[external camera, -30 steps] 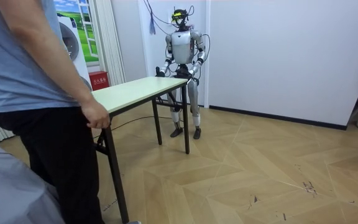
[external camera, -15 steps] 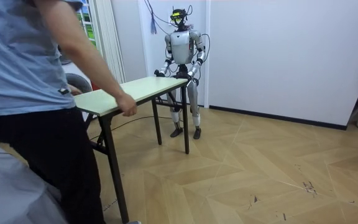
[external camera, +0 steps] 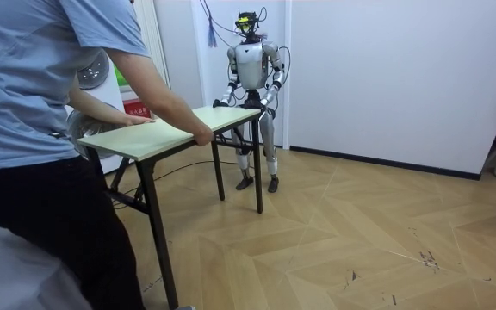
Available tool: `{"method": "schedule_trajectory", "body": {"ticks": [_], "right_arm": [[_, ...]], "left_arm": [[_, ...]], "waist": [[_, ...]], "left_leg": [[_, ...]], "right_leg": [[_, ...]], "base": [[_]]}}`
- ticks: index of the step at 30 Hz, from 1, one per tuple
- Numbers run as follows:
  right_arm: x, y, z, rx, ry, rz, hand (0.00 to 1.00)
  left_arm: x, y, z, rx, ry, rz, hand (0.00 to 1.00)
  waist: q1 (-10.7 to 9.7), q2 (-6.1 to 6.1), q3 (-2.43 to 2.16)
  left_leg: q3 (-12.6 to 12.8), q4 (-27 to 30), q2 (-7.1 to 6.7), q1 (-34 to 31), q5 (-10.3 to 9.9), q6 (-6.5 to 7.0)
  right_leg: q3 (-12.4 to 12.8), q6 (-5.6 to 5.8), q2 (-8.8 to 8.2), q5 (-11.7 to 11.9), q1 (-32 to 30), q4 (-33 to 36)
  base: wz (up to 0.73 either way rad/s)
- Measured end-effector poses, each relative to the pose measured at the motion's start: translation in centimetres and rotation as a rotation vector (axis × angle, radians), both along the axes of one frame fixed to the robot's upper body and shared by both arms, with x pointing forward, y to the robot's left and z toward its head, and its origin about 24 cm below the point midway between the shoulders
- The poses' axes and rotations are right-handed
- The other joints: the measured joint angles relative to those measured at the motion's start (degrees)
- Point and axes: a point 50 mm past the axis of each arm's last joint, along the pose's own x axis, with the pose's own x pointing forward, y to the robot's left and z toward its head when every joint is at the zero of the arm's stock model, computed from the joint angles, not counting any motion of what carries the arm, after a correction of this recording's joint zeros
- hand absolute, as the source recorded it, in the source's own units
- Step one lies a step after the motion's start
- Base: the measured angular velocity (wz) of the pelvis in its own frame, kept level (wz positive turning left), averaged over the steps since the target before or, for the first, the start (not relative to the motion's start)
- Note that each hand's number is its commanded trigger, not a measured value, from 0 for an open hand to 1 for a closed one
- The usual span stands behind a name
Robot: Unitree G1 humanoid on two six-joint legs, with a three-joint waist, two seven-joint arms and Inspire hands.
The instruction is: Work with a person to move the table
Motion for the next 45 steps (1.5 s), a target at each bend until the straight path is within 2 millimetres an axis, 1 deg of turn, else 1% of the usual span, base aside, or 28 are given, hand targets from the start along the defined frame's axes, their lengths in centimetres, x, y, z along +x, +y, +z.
{"method": "schedule_trajectory", "body": {"ticks": [5,6,9,10,11,13,14,17,19,22,24,26,27,28,31,35,42,45], "right_arm": [[0.0,0.0,0.0,-0.003,0.0,0.0,1.0],[0.0,-0.1,0.0,-0.007,-0.001,-0.001,1.0],[0.0,-0.1,0.0,-0.015,-0.003,-0.001,1.0],[0.0,-0.1,0.0,-0.017,-0.007,0.001,1.0],[0.0,-0.1,0.1,-0.018,-0.008,0.002,1.0],[0.0,-0.1,0.1,-0.025,-0.011,0.0,1.0],[0.0,-0.1,0.1,-0.028,-0.012,0.001,1.0],[0.0,-0.3,0.2,-0.045,-0.022,0.004,1.0],[-0.2,-0.5,0.1,-0.053,-0.018,-0.003,1.0],[-0.4,-0.3,0.1,-0.047,-0.022,-0.004,1.0],[-0.6,-0.3,0.0,-0.038,-0.013,-0.011,1.0],[-0.9,-0.2,-0.2,-0.045,-0.007,-0.012,1.0],[-1.0,-0.2,-0.2,-0.052,-0.012,-0.009,1.0],[-1.2,-0.2,-0.2,-0.054,-0.02,-0.01,1.0],[-1.1,-0.1,0.0,-0.066,-0.04,-0.013,1.0],[-1.1,-0.2,0.3,-0.076,-0.057,-0.016,1.0],[-1.3,-0.2,0.5,-0.075,-0.083,-0.034,1.0],[-1.3,-0.1,0.6,-0.073,-0.089,-0.036,1.0]], "left_arm": [[0.0,0.0,0.0,0.0,0.002,-0.002,1.0],[-0.1,0.0,0.0,-0.001,0.003,-0.004,1.0],[-0.1,0.0,0.0,-0.002,0.005,-0.005,1.0],[-0.1,0.0,0.0,0.0,0.005,-0.005,1.0],[-0.1,0.0,0.0,0.001,0.005,-0.005,1.0],[-0.1,0.0,-0.1,0.017,0.003,-0.016,1.0],[-0.1,0.0,-0.1,0.02,0.003,-0.017,1.0],[-0.4,-0.1,-0.2,0.03,-0.005,-0.028,1.0],[-0.5,-0.2,-0.1,0.06,-0.032,-0.059,1.0],[-0.8,-0.1,0.0,0.071,-0.05,-0.062,1.0],[-1.0,-0.1,0.1,0.083,-0.055,-0.068,1.0],[-1.3,0.0,-0.1,0.092,-0.049,-0.072,1.0],[-1.5,0.0,-0.1,0.096,-0.044,-0.073,1.0],[-1.6,0.1,-0.2,0.099,-0.043,-0.076,1.0],[-1.7,0.0,-0.1,0.096,-0.05,-0.076,1.0],[-1.5,-0.1,0.1,0.093,-0.062,-0.076,1.0],[-1.4,-0.3,0.4,0.098,-0.093,-0.084,1.0],[-1.4,-0.2,0.5,0.101,-0.1,-0.082,1.0]], "waist": [[0.1,0.0,-0.03],[0.1,0.0,-0.09],[0.1,-0.12,-0.36],[0.1,-0.16,-0.55],[0.1,-0.19,-0.61],[0.1,-0.47,-0.94],[0.1,-0.48,-1.04],[0.6,-0.21,-1.23],[1.7,0.12,-1.4],[2.5,0.65,-1.63],[3.2,0.61,-1.6],[3.3,0.56,-1.56],[3.3,0.43,-1.48],[3.3,0.16,-1.3],[3.1,-0.43,-1.02],[2.8,-0.67,-0.95],[2.8,-0.74,-0.97],[2.8,-0.98,-0.98]], "left_leg": [[-0.1,0.0,0.01,0.1,0.0,0.0],[-0.1,0.0,0.01,0.1,0.0,0.0],[-0.1,0.1,0.03,0.1,0.0,0.0],[-0.1,0.2,0.04,0.0,0.0,0.0],[-0.1,0.2,0.05,0.0,0.0,0.0],[-0.1,0.2,0.01,-0.2,0.0,0.0],[-0.1,0.2,0.0,-0.1,0.0,0.0],[0.0,0.2,-0.08,-0.1,0.0,0.0],[0.0,0.2,-0.09,-0.1,0.0,0.01],[-0.1,0.3,-0.11,-0.3,0.0,0.01],[-0.1,0.3,-0.15,-0.3,0.0,0.01],[-0.1,0.3,-0.24,-0.3,0.0,0.02],[-0.1,0.3,-0.29,-0.4,0.0,0.02],[0.0,0.3,-0.3,-0.5,0.0,0.02],[-0.1,0.4,-0.27,-1.4,0.0,0.02],[-0.1,0.4,-0.19,-2.3,0.0,0.02],[-0.1,0.4,-0.15,-3.1,0.0,0.02],[-0.1,0.4,-0.1,-3.1,0.0,0.02]], "right_leg": [[0.0,-0.02,0.02,0.0,0.1,0.0],[0.0,-0.04,0.02,0.0,0.1,0.0],[-0.1,-0.13,0.01,0.1,0.2,0.1],[-0.1,-0.15,0.0,0.2,0.2,0.1],[-0.1,-0.15,0.01,0.3,0.2,0.1],[-0.2,-0.12,-0.03,0.4,0.2,0.0],[-0.2,-0.11,-0.03,0.5,0.2,-0.1],[-0.1,-0.03,-0.01,0.7,0.1,-0.1],[0.4,-0.02,0.06,0.8,-0.2,0.1],[0.4,-0.05,0.03,0.7,-0.5,0.5],[0.3,-0.08,-0.04,0.7,-0.7,0.8],[0.1,-0.05,-0.14,0.7,-0.7,0.8],[0.1,-0.04,-0.18,0.7,-0.8,0.9],[0.1,-0.04,-0.17,0.7,-0.9,0.9],[-0.1,-0.05,-0.17,0.7,-1.4,0.9],[-0.2,-0.09,-0.13,0.7,-2.2,0.9],[-0.2,-0.07,-0.08,0.7,-3.2,0.9],[-0.2,-0.14,-0.04,0.6,-3.2,0.8]], "base": [[0.0],[0.0],[0.0],[0.0],[0.0],[0.0],[0.0],[0.0],[0.0],[0.0],[0.0],[0.0],[0.0],[0.0],[0.0],[0.0],[0.0],[0.0]]}}
